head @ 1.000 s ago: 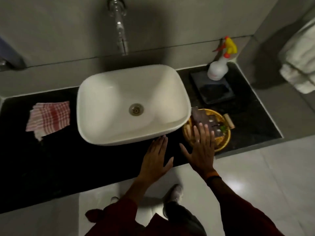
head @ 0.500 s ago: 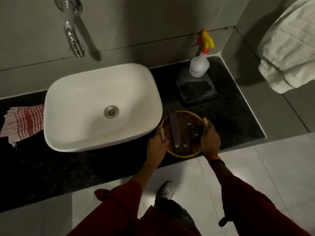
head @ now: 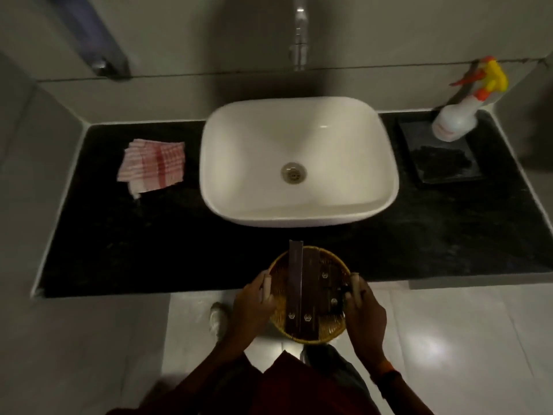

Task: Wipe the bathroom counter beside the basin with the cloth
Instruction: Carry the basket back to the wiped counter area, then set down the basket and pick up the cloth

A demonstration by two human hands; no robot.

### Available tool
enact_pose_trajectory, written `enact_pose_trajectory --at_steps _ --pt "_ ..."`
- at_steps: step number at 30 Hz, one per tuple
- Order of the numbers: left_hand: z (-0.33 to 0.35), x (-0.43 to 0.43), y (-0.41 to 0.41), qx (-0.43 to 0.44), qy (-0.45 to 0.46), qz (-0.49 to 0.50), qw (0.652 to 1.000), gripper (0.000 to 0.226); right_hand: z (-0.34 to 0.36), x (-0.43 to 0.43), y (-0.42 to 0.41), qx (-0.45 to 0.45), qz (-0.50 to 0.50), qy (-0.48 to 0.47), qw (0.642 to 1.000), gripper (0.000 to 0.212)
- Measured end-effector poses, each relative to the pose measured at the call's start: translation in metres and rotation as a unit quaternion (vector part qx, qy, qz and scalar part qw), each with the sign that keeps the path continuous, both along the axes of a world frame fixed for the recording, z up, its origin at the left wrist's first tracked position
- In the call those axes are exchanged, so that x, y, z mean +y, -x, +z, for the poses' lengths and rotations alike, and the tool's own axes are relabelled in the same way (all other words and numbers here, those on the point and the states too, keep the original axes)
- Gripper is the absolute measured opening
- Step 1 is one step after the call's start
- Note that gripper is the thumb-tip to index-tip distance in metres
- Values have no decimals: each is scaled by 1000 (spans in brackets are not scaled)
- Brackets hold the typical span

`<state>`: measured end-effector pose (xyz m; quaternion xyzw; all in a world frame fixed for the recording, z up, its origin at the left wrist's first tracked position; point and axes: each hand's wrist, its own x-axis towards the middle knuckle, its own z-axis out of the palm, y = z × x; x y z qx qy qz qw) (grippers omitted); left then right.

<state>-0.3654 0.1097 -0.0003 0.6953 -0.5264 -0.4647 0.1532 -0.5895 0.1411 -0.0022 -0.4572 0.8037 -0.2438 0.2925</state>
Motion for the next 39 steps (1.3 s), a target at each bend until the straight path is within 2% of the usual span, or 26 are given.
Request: enact_pose_trajectory --at_steps 3,6,8,11,14,17,19,22,26,29,33,36,38,39 --pt "5 9 -94 -2 3 20 1000 50 -4 -9 -87 -22 45 -16 999 33" --pt "14 2 -184 -3 34 43 998 38 -4 -28 -176 -76 86 2 993 37" --pt "16 -9 -238 -23 56 55 997 39 -3 -49 -230 -105 96 15 990 39" --pt "15 -33 -302 -46 68 80 993 48 1 -84 -298 -107 108 17 988 40" --pt "14 -62 -341 -58 73 118 989 41 4 -119 -342 -106 104 -9 989 42" --pt "11 -85 -359 -35 35 135 990 62 8 -142 -363 -98 89 -19 991 41" --pt "9 -94 -366 -30 21 136 990 67 10 -148 -371 -95 84 -19 992 39" --pt "1 -102 -371 -6 13 164 986 64 9 -152 -374 -103 66 -34 992 42" --pt "1 -137 -381 122 8 281 952 48 12 -181 -377 -98 0 14 995 49" --pt "4 -200 -388 73 38 260 962 42 15 -232 -391 -89 21 43 995 39" --pt "-3 -287 -385 21 88 185 979 47 1 -311 -417 -58 79 11 995 33" --pt "-13 -332 -372 21 51 183 982 55 -13 -350 -432 -17 97 -49 994 53" --pt "-20 -344 -363 -26 -1 184 983 69 -16 -359 -439 -17 82 -88 993 53" --pt "-21 -348 -361 -43 -26 181 982 66 -16 -360 -441 -30 71 -99 992 49"
